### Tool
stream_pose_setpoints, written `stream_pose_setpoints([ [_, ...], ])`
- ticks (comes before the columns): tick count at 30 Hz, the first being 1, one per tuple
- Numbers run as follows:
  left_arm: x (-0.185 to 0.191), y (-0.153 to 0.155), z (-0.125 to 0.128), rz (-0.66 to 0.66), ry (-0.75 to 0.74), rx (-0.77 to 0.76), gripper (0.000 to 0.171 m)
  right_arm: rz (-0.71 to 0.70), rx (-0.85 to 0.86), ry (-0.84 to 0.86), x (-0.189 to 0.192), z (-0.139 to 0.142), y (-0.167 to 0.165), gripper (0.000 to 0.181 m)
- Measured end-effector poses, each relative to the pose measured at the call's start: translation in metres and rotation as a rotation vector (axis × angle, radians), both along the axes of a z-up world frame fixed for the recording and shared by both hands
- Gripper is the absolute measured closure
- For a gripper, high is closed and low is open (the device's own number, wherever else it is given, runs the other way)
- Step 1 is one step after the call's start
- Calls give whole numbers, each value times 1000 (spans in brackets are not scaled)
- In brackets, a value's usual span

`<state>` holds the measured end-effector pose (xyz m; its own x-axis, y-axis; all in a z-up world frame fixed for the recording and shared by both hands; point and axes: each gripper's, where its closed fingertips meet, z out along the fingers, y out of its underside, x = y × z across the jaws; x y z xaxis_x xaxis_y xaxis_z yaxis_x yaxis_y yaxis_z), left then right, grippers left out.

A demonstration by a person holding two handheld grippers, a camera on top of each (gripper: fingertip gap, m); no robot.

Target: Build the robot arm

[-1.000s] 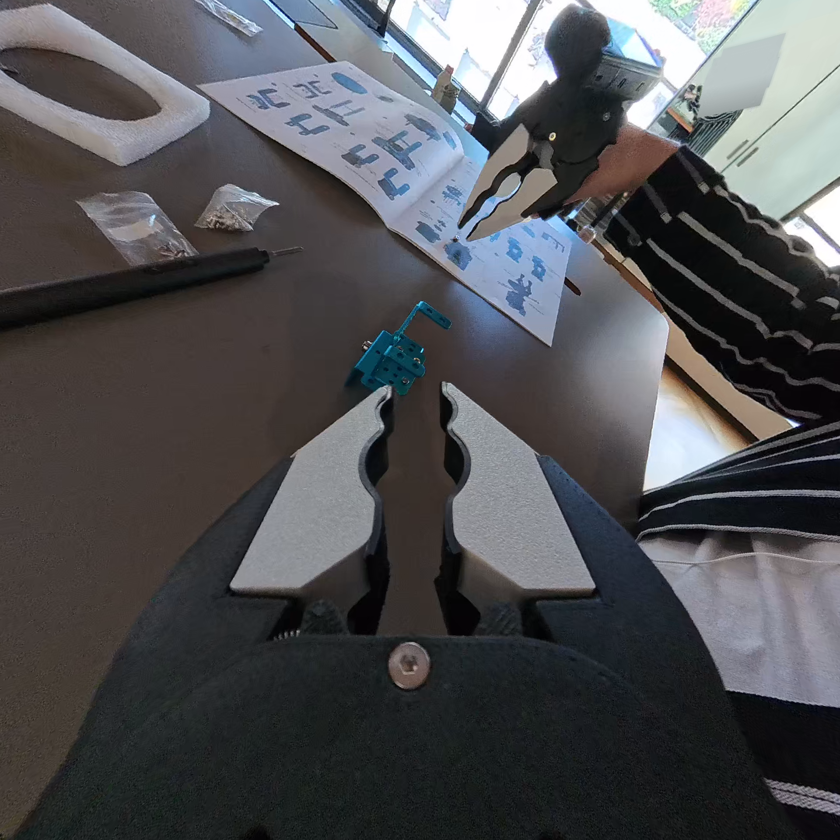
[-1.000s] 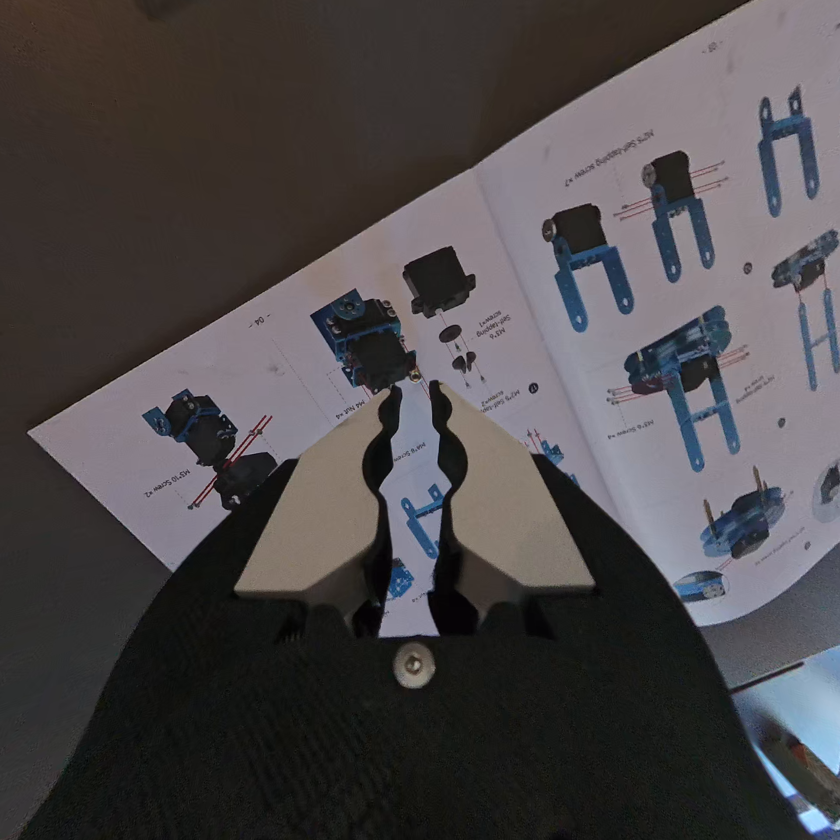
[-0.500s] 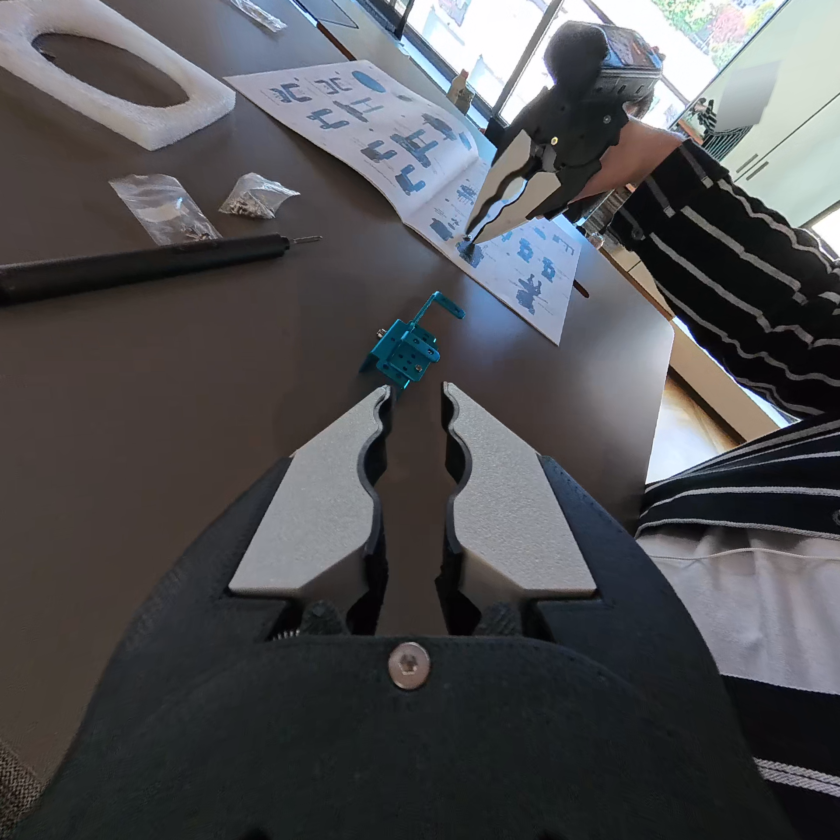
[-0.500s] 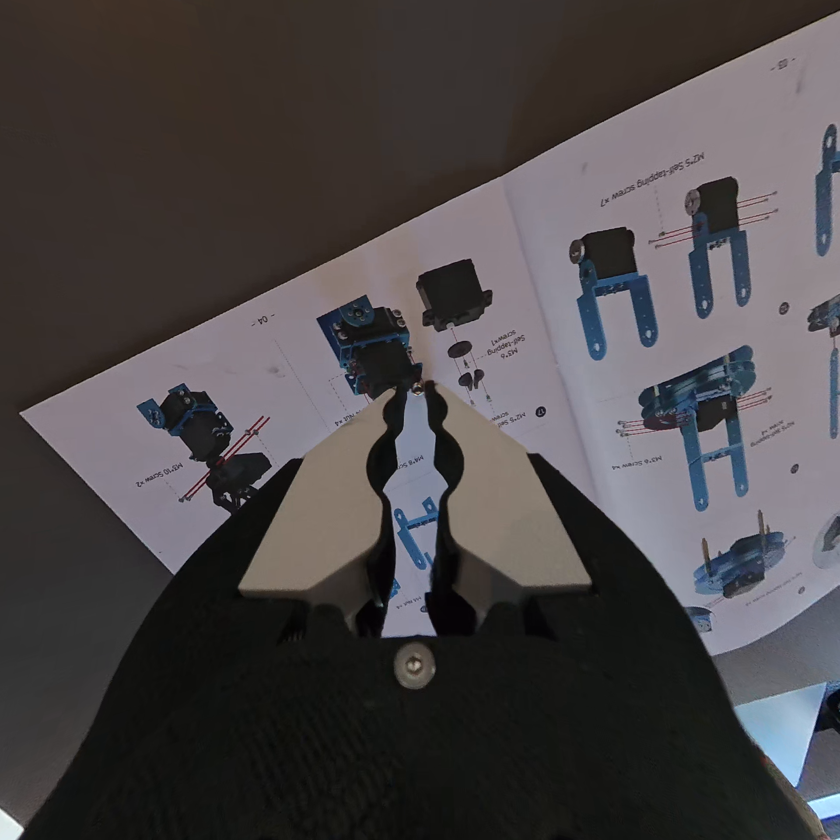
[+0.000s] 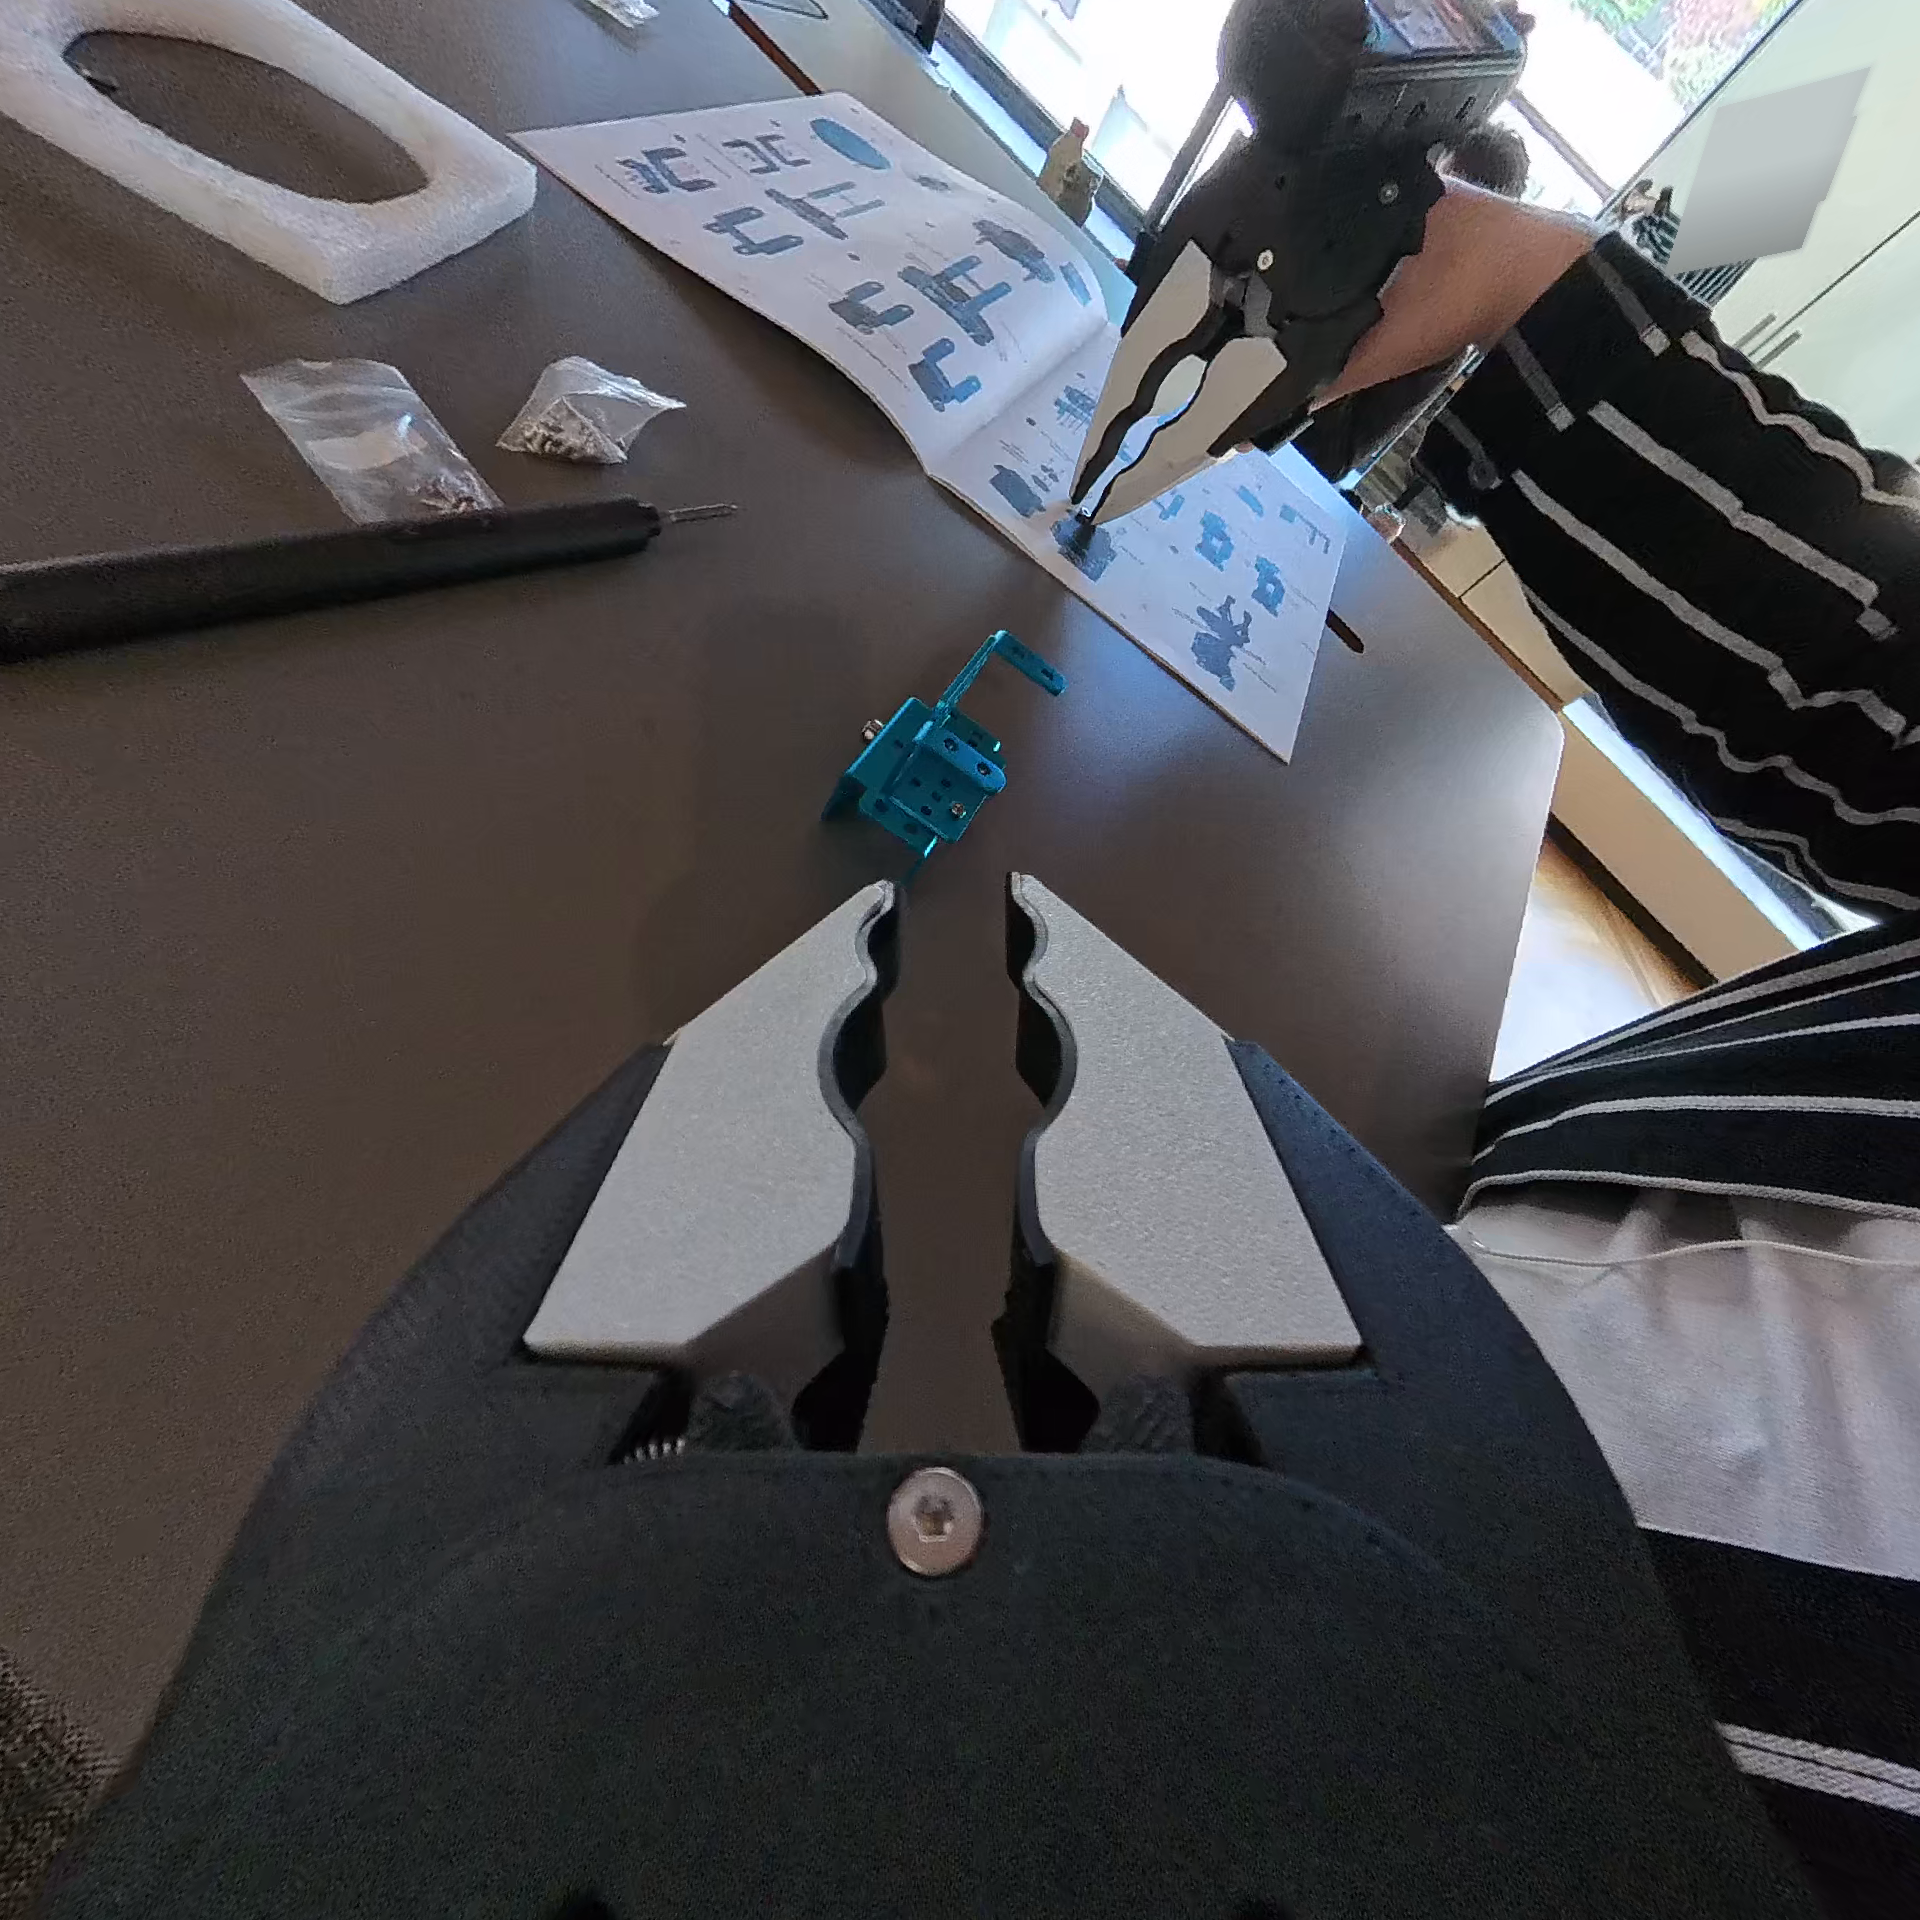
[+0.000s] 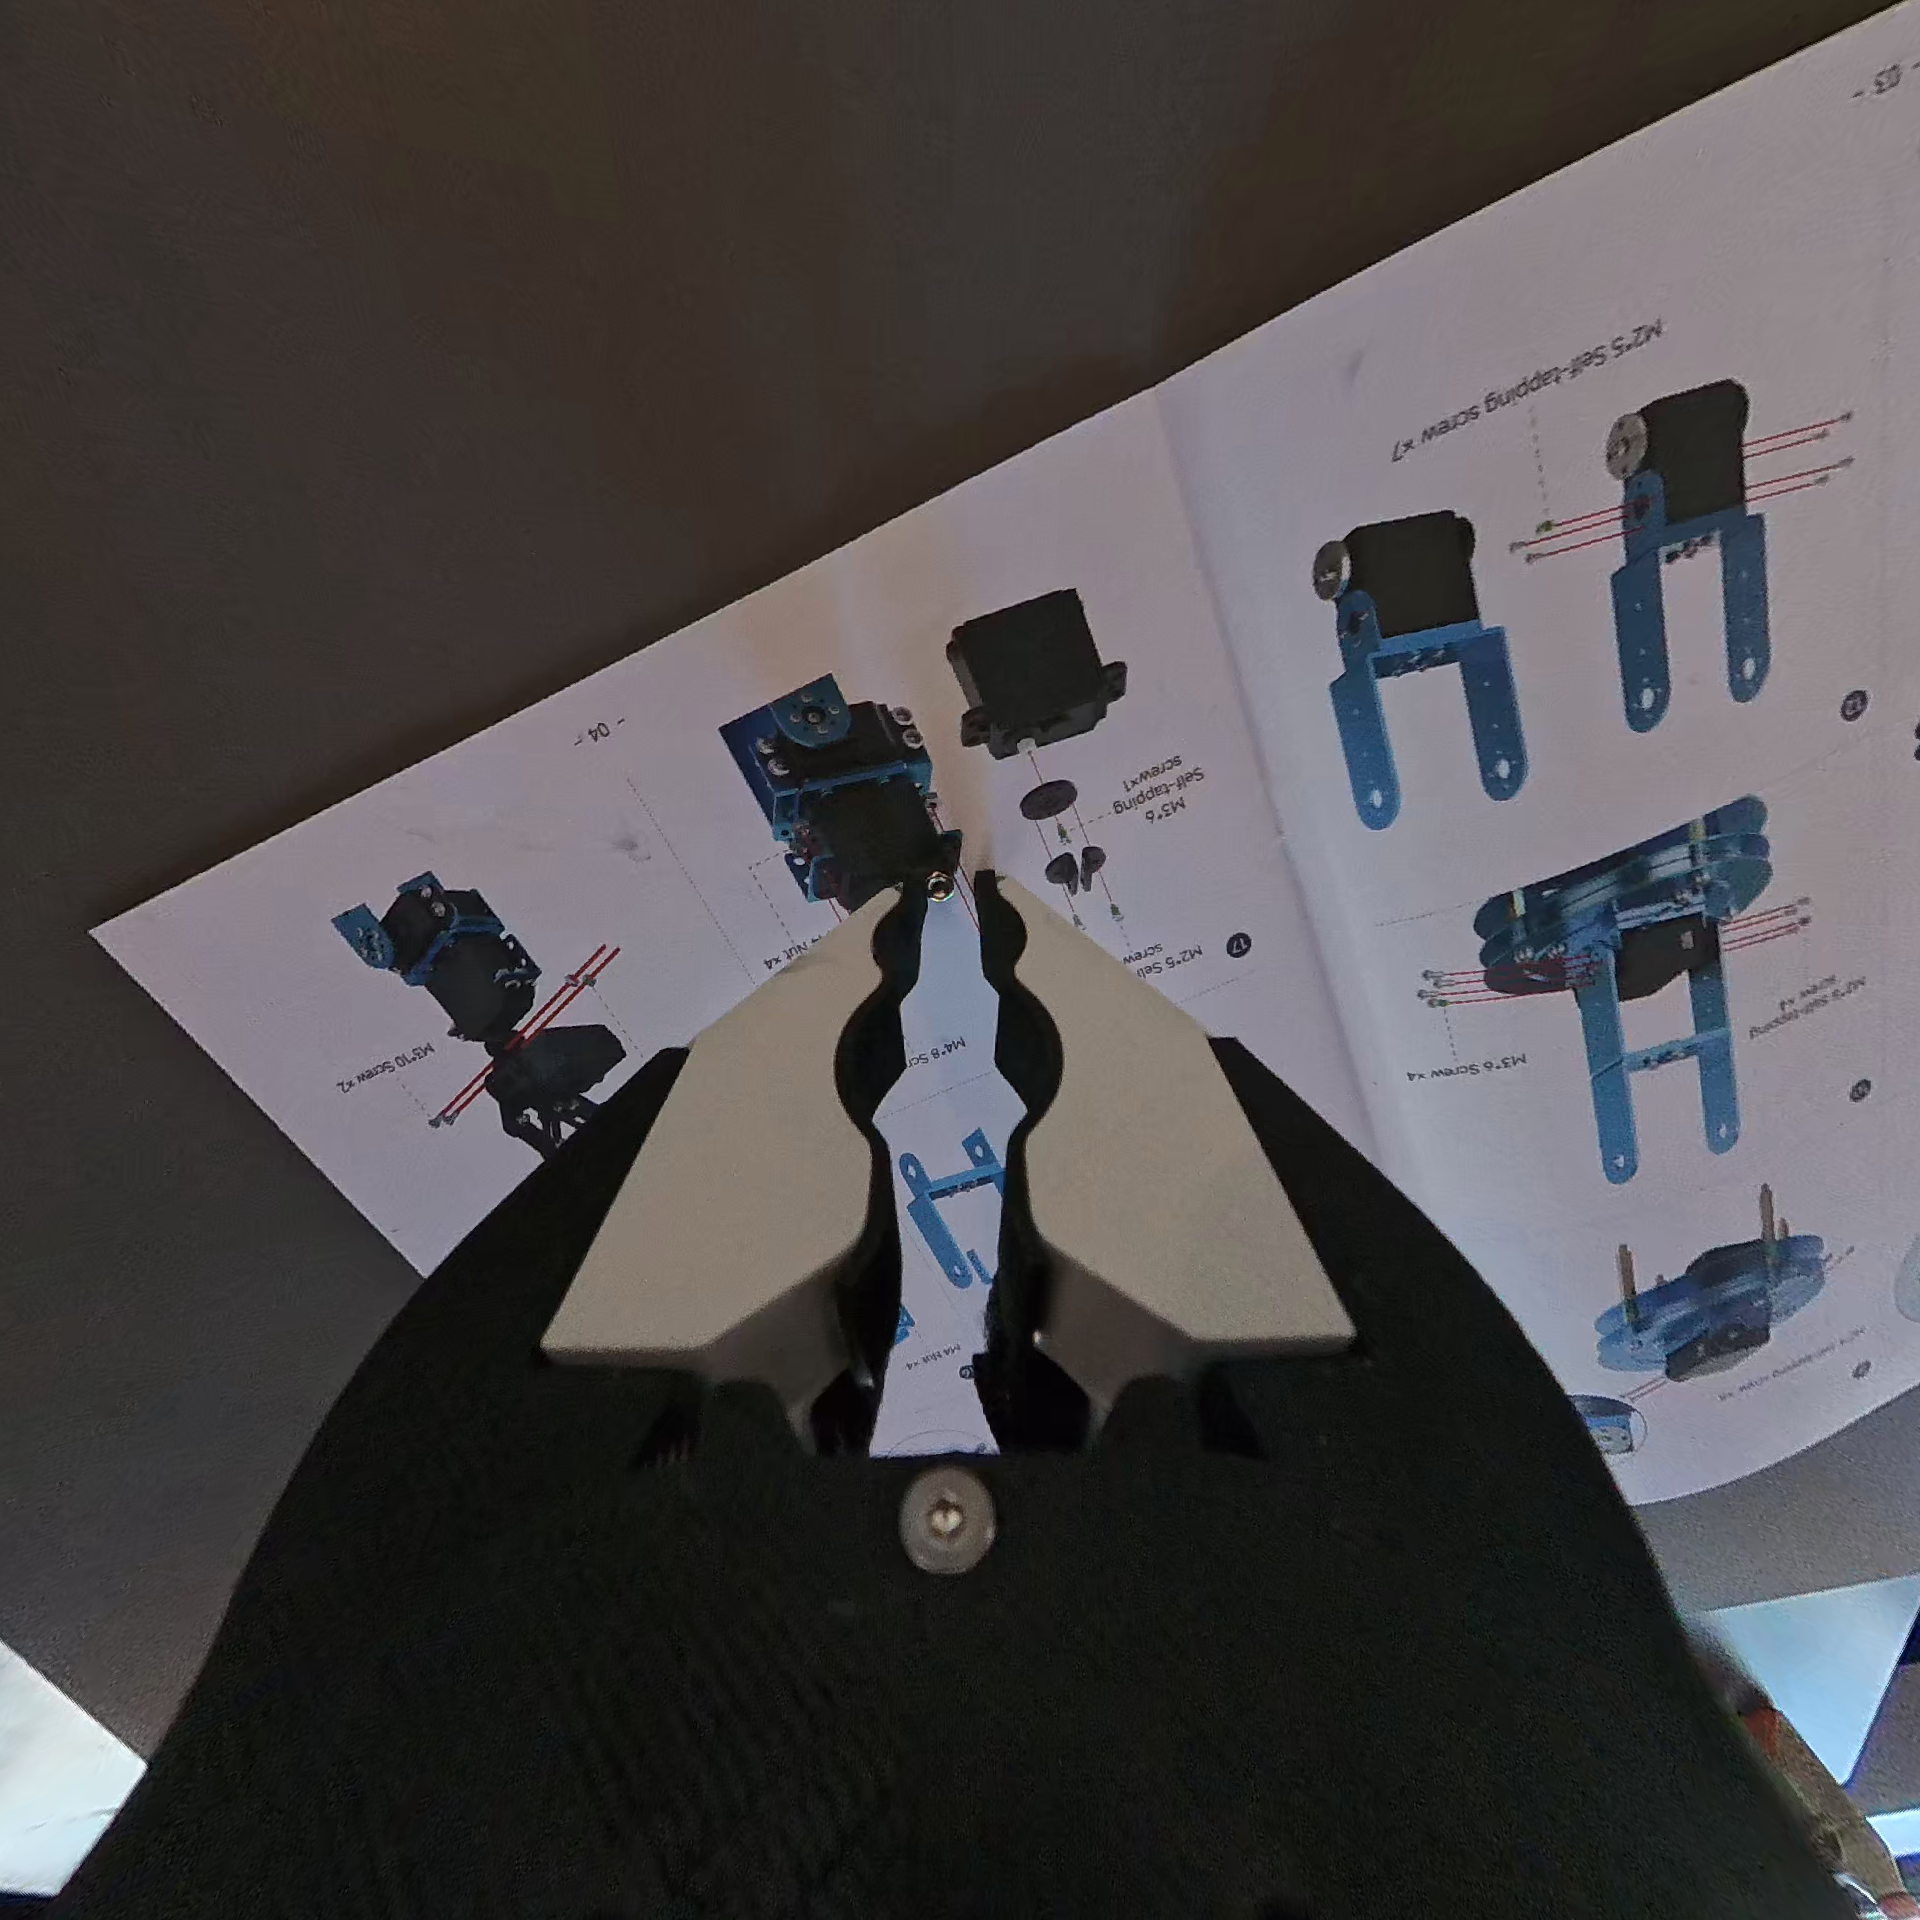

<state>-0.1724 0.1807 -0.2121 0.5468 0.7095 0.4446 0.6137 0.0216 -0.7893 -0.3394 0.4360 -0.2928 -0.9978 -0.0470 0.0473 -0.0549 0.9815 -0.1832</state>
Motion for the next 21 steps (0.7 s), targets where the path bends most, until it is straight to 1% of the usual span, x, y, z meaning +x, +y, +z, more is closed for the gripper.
stream_pose_setpoints([
  [3, 1, -2, -3, 6, -10, 6, 154, 12, 8, 3, 0, 0, 0, 170],
  [16, 1, -3, -10, 14, -30, 26, 156, -34, 4, -59, 3, -1, -1, 170],
  [20, 1, -2, -10, 10, -33, 35, 157, -46, -4, -59, 2, -1, -1, 171],
  [21, 1, -2, -11, 8, -34, 34, 157, -49, -7, -64, 3, -1, -1, 176],
])
